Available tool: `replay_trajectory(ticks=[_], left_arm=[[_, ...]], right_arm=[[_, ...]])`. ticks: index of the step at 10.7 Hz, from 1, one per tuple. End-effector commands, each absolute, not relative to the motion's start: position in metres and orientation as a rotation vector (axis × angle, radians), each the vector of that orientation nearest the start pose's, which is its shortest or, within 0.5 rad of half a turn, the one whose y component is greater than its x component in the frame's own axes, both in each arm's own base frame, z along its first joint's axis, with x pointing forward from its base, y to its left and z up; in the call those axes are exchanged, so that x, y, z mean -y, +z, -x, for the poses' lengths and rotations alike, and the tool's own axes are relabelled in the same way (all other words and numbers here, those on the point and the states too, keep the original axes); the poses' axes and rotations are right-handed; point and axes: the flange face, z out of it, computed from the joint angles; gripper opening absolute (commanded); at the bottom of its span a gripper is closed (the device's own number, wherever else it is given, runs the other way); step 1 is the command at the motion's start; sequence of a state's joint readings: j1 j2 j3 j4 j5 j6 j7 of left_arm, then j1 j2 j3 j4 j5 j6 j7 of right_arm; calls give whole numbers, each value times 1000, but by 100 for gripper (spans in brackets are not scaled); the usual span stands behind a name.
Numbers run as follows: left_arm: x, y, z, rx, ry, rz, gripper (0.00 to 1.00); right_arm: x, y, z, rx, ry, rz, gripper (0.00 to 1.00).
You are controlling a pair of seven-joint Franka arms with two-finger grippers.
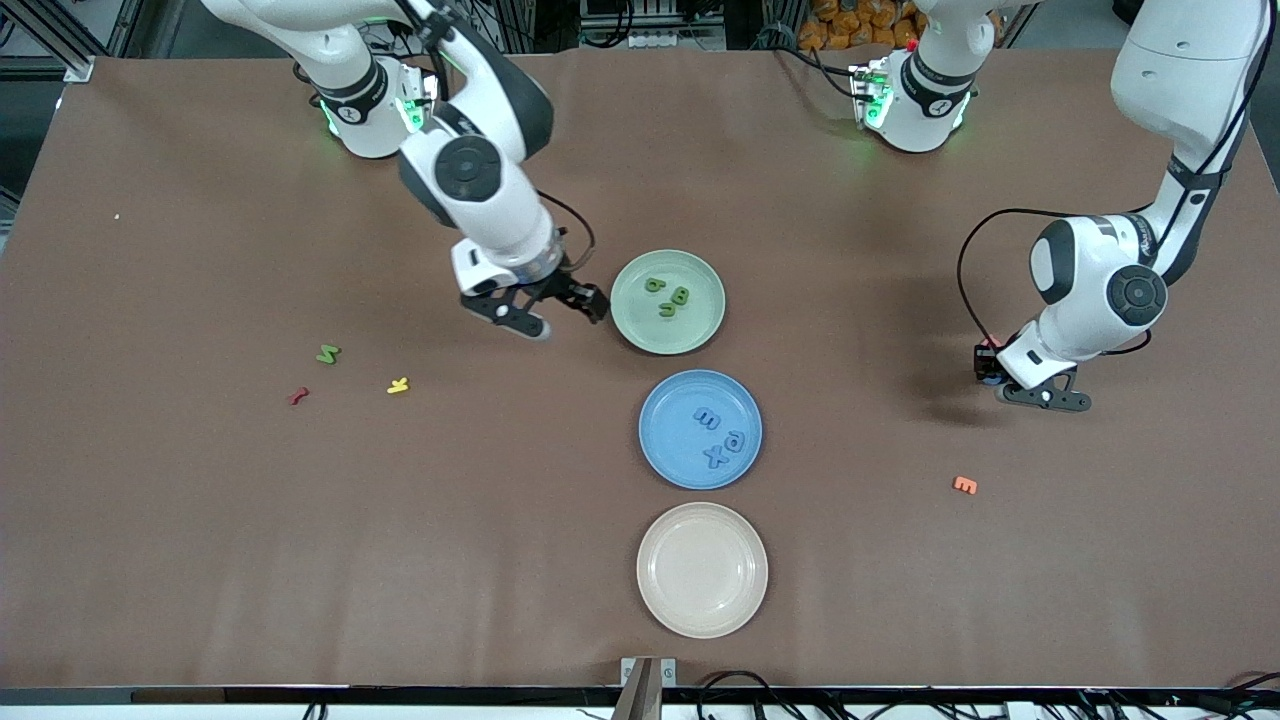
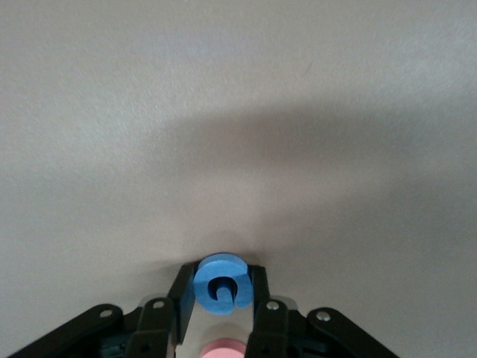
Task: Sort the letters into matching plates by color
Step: 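Move the right gripper to green Z while the left gripper reaches blue G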
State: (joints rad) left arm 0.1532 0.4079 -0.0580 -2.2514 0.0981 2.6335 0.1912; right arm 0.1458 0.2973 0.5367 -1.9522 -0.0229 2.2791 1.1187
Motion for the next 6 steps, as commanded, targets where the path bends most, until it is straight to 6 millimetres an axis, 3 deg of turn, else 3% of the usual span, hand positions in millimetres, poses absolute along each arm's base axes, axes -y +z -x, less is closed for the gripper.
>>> replay_trajectory(ticks=[1, 2, 4, 6], left_arm=[[-32, 212, -549, -257, -1, 3111, 0], [-24, 222, -558, -233, 18, 3111, 0], [-1, 241, -575, -155, 64, 3110, 0], [10, 255, -586, -111, 62, 3112, 0]], right_arm=[[-296, 358, -489, -617, 137, 2983, 100], [-266, 356, -497, -709, 175, 2975, 100], [-206, 349, -512, -649, 286, 2996, 100], [-162, 339, -520, -578, 311, 2986, 100]])
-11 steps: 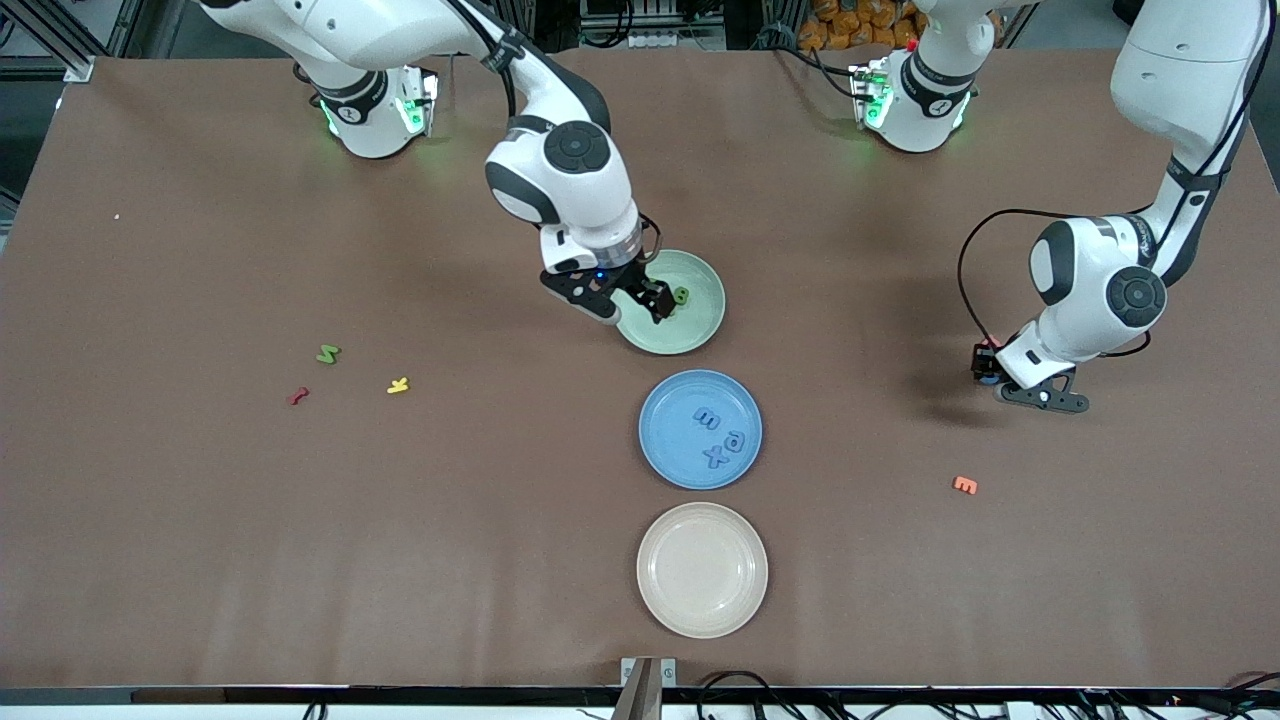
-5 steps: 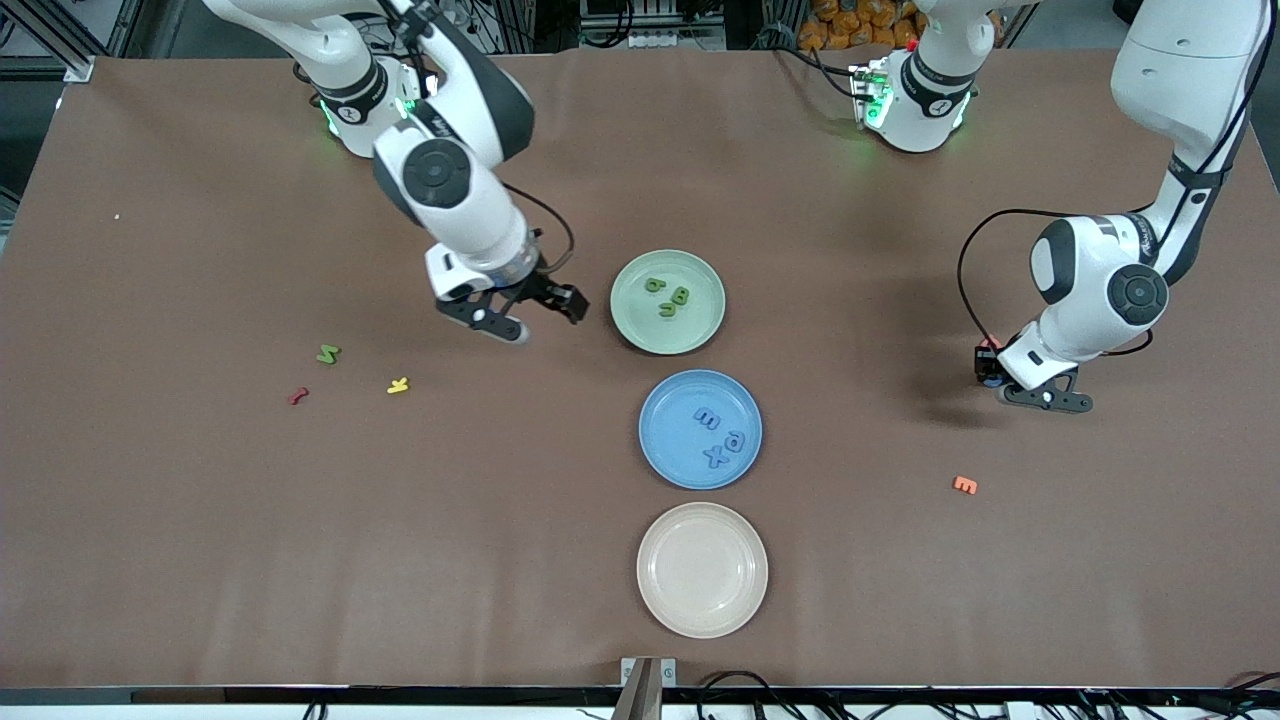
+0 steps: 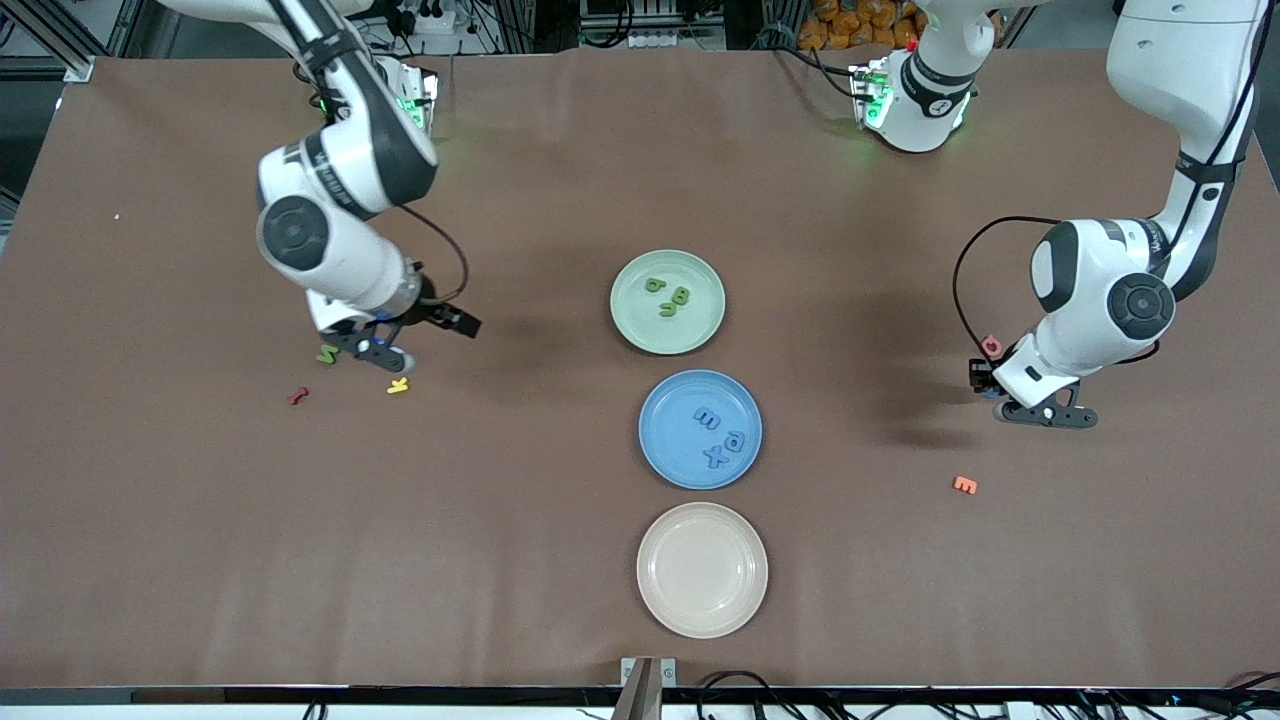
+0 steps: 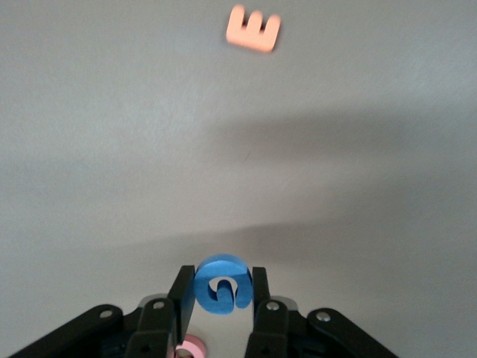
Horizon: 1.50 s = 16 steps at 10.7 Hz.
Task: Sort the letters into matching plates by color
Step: 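Move the right gripper to green Z while the left gripper reaches blue G, then grasp blue G and carry it over the blue plate with the left gripper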
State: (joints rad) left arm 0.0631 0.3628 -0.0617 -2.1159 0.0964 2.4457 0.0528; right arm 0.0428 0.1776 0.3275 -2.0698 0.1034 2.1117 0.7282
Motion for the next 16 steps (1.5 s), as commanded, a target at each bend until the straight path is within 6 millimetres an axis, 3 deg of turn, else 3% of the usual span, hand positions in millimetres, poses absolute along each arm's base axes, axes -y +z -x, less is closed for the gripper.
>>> replay_trajectory(ticks=[1, 4, 7, 8, 10, 11, 14, 16], left_arm=[[21, 262, -590, -100, 52, 3112, 0], [66, 291, -611, -26, 54, 3129, 0], [113, 314, -626, 41, 24, 3169, 0], [117, 322, -631, 58, 17, 3187, 0], [146, 330, -640, 78, -6, 3236, 0], [169, 327, -648, 98, -13, 3255, 0], [239, 299, -644, 211, 48, 3259, 0], [271, 287, -637, 234, 74, 3257, 0]], right_arm=[[-146, 331, -519, -546, 321, 2992, 100], [-71, 300, -519, -433, 280, 3006, 100], [-42, 275, -511, -418, 203, 3036, 100], [-34, 271, -509, -404, 173, 3063, 100], [-13, 257, -501, -382, 130, 3109, 100], [-10, 251, -497, -344, 110, 3115, 100], [29, 232, -484, -261, 38, 3131, 100], [31, 219, -476, -268, -20, 3132, 100]])
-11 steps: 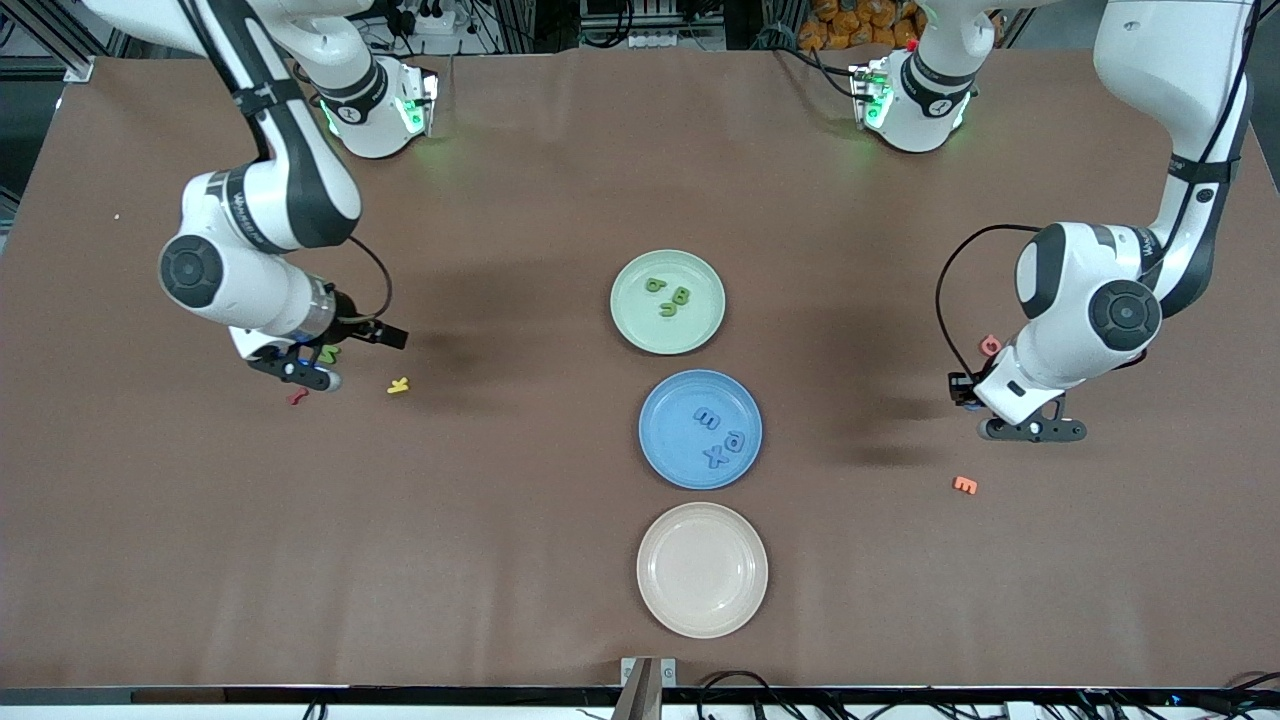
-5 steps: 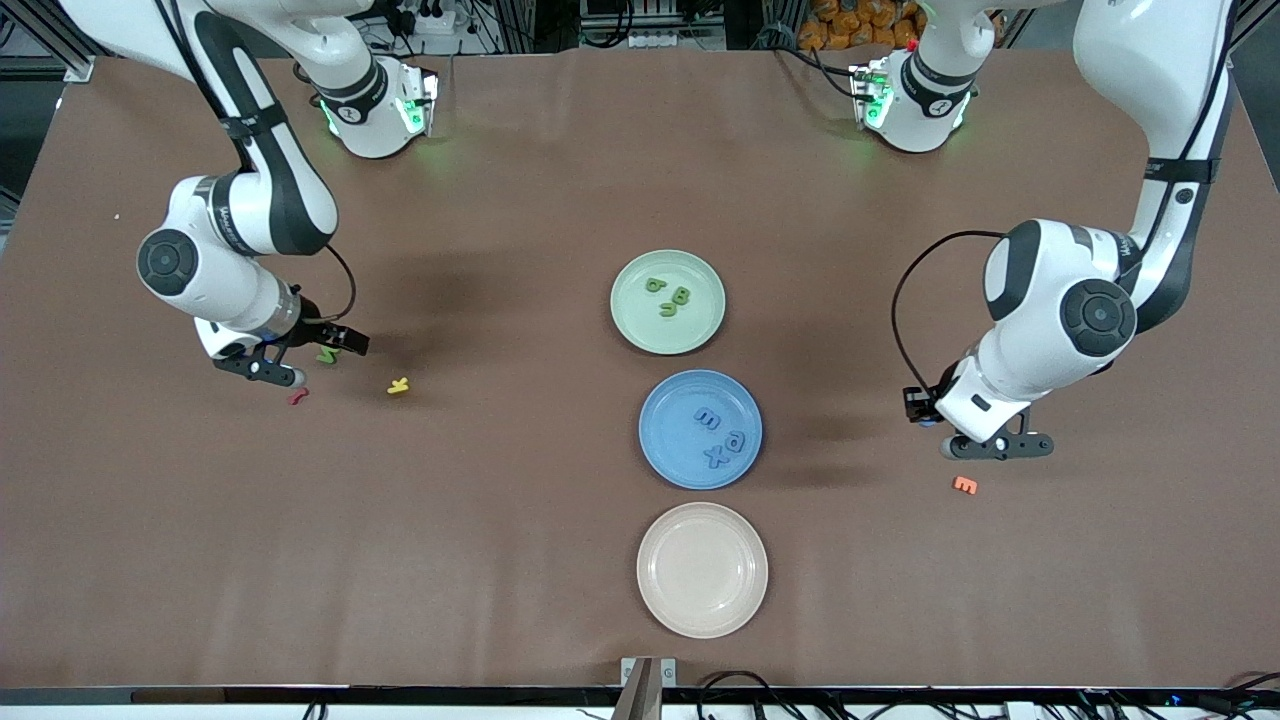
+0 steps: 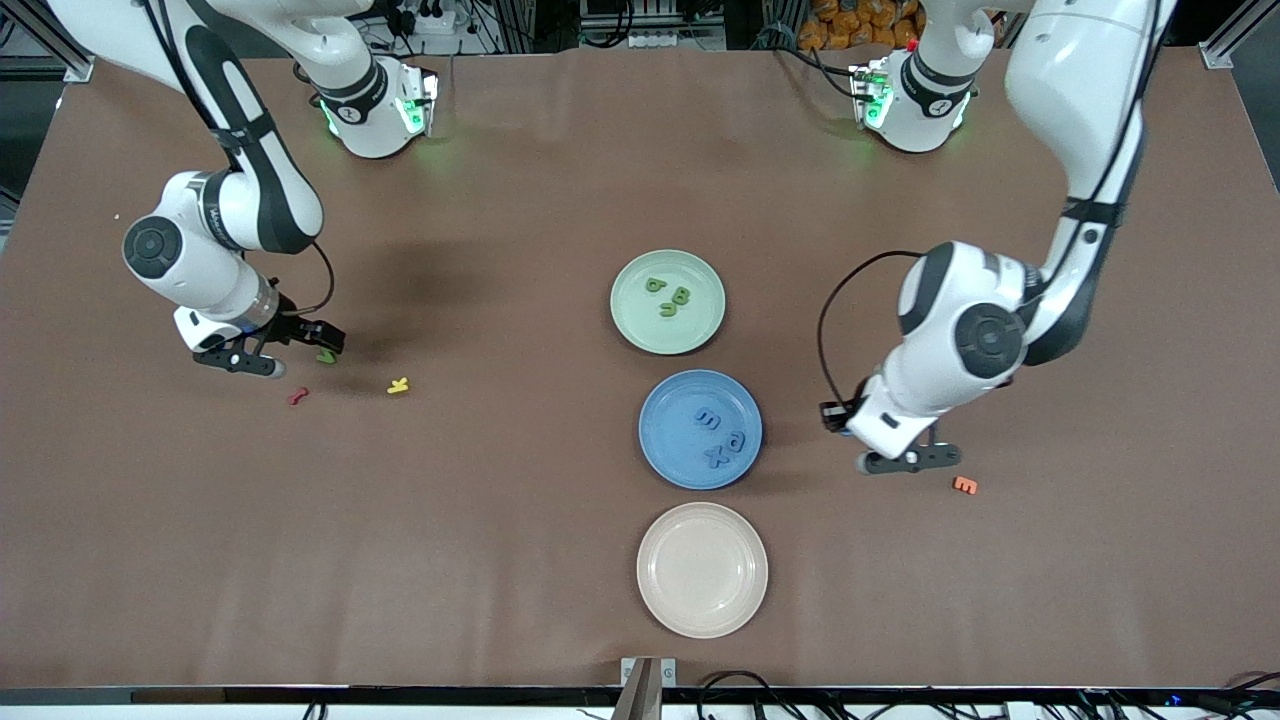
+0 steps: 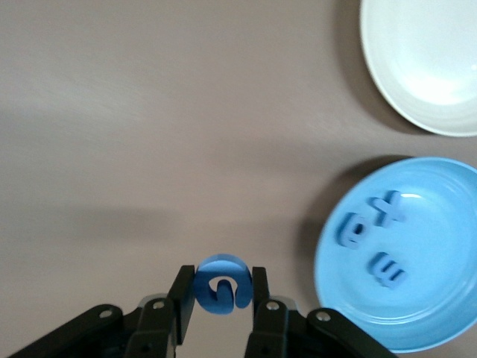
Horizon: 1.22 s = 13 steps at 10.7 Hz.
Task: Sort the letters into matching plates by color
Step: 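Grasp blue G and carry it over the blue plate with the left gripper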
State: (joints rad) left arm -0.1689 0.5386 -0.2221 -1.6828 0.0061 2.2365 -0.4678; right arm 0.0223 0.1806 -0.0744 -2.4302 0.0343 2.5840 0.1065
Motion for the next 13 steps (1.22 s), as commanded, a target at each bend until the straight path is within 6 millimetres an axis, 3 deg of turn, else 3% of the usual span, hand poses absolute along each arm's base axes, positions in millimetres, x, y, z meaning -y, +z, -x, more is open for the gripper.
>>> replay_trajectory(ticks=[1, 2, 6, 7, 8, 9, 13], left_arm=[[288, 288, -636, 253, 68, 3267, 0], [311, 284, -629, 273, 82, 3269, 0], [373, 263, -614, 402, 66, 3264, 0], [380, 261, -613, 416, 25, 3260, 0], [375, 261, -615, 420, 16, 3253, 7], [372, 262, -617, 371, -6, 3247, 99], [368, 274, -621, 347, -44, 3240, 100]], right_arm=[[31, 210, -472, -275, -40, 3132, 99], [32, 206, -471, -306, -35, 3125, 98], [32, 191, -471, -311, -50, 3127, 82], [32, 190, -470, -318, -48, 3126, 81], [33, 191, -471, -338, -50, 3120, 81], [34, 190, -471, -391, -47, 3099, 80], [34, 182, -470, -448, -67, 3080, 76]])
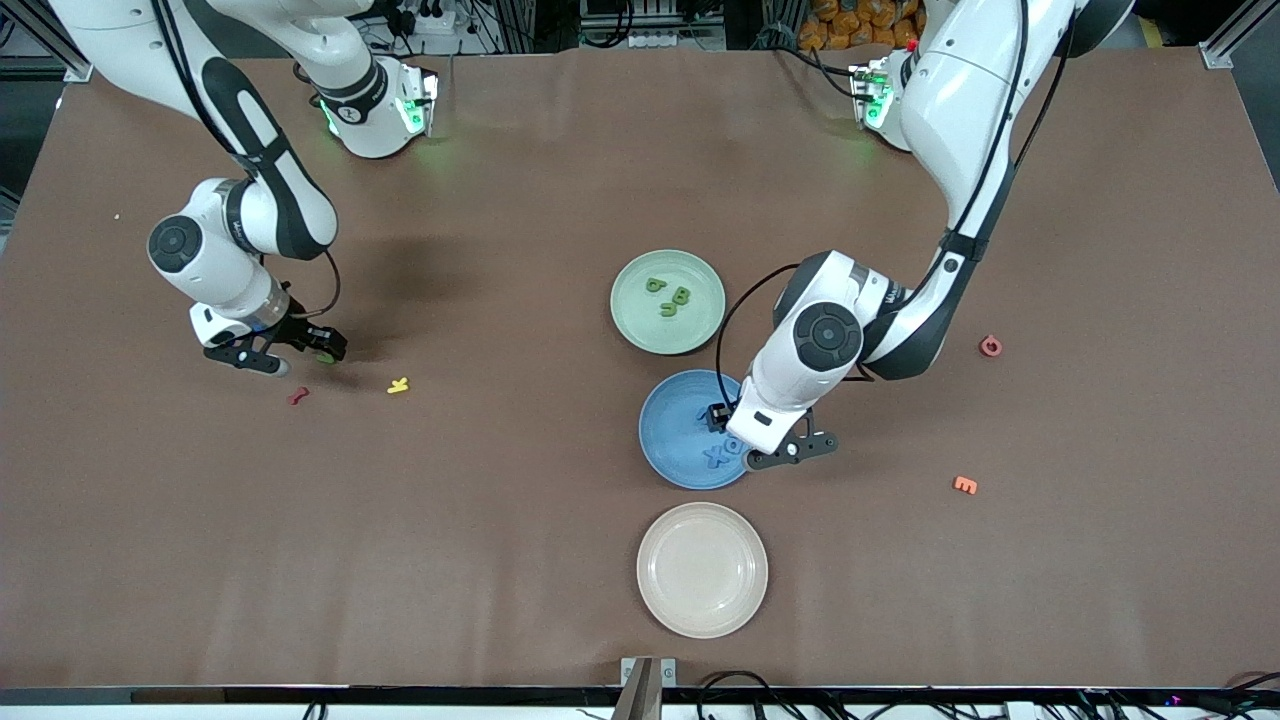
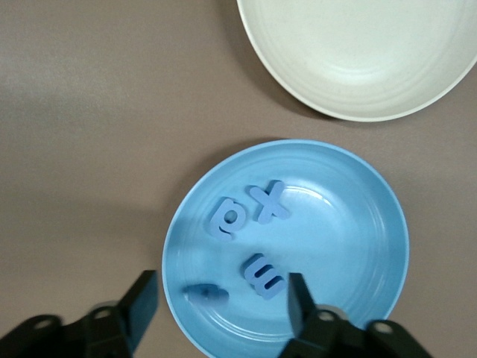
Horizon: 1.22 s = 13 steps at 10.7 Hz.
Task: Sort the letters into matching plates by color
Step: 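Release blue G onto the blue plate with the left gripper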
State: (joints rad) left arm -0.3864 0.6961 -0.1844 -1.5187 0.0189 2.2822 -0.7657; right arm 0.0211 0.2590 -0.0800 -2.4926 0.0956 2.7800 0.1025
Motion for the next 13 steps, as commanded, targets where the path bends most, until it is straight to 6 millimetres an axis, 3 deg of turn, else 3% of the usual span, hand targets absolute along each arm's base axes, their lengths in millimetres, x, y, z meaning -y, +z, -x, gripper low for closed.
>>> replay_trajectory(ticks=[1, 4, 6, 8, 11, 13], left_arm=[[364, 281, -623, 346, -55, 3239, 100], [319, 319, -639, 229, -66, 3184, 100], [289, 357, -651, 170, -42, 3167, 100], [242, 394, -661, 91, -19, 3156, 100], [185, 446, -661, 41, -23, 3140, 100], [168, 472, -654, 70, -21, 3120, 100]], right_arm=[[34, 179, -470, -459, -67, 3078, 75], [35, 173, -470, -478, -79, 3075, 73], [34, 172, -470, -483, -84, 3073, 72], [34, 171, -469, -480, -77, 3074, 71], [34, 170, -469, -480, -74, 3074, 69], [33, 170, -469, -476, -74, 3075, 64]])
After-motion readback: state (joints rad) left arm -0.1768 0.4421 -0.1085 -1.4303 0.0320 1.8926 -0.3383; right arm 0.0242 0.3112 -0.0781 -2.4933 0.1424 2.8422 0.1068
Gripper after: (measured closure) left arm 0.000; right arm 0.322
